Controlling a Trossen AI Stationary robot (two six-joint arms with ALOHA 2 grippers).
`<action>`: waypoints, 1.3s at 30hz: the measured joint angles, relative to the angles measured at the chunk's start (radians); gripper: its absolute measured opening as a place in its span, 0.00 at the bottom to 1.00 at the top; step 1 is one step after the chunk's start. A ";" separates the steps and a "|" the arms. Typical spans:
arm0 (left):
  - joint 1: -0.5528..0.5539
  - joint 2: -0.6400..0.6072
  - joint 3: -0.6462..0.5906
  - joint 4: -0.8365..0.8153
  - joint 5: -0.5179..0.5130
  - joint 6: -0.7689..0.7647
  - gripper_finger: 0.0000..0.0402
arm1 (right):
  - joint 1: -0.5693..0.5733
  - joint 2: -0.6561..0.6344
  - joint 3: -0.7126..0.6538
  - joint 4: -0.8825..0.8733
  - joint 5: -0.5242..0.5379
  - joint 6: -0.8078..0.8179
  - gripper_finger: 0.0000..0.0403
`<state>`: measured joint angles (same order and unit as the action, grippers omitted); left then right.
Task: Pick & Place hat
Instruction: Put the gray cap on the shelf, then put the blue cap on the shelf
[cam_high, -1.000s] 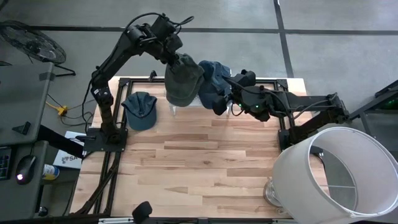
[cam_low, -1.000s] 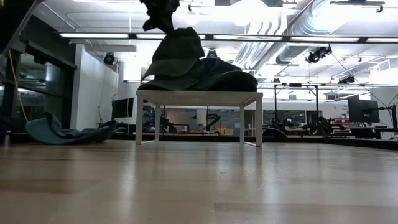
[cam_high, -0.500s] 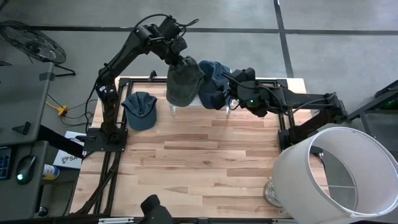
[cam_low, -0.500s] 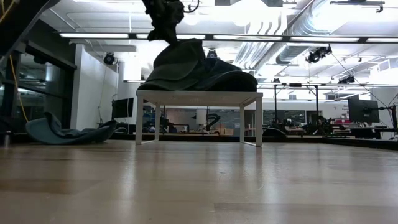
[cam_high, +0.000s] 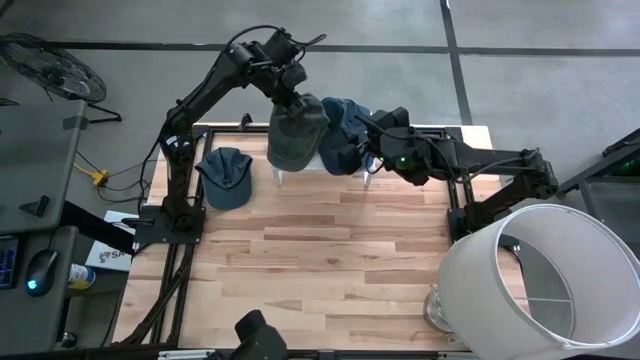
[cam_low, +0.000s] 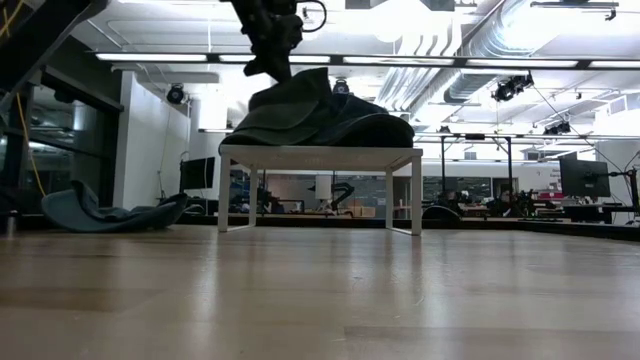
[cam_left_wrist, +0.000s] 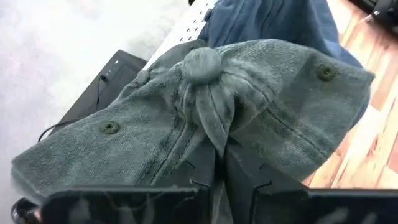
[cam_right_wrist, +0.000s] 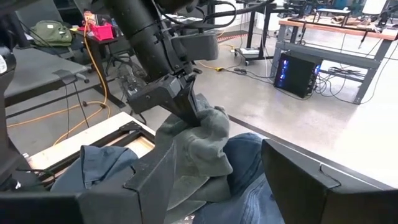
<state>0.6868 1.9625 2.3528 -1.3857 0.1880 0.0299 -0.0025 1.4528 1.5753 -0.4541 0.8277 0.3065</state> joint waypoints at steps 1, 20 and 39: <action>0.000 0.000 0.000 0.005 0.002 0.000 0.08 | 0.000 0.000 0.000 -0.001 0.000 0.000 0.57; 0.000 -0.074 0.003 0.041 -0.062 0.015 0.47 | -0.004 0.000 0.000 -0.013 -0.024 0.000 0.57; 0.000 -0.311 0.003 -0.026 -0.309 0.017 0.46 | -0.004 -0.001 0.000 0.001 -0.053 0.005 0.57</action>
<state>0.6868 1.6513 2.3558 -1.4119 -0.1210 0.0469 -0.0067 1.4517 1.5753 -0.4530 0.7746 0.3114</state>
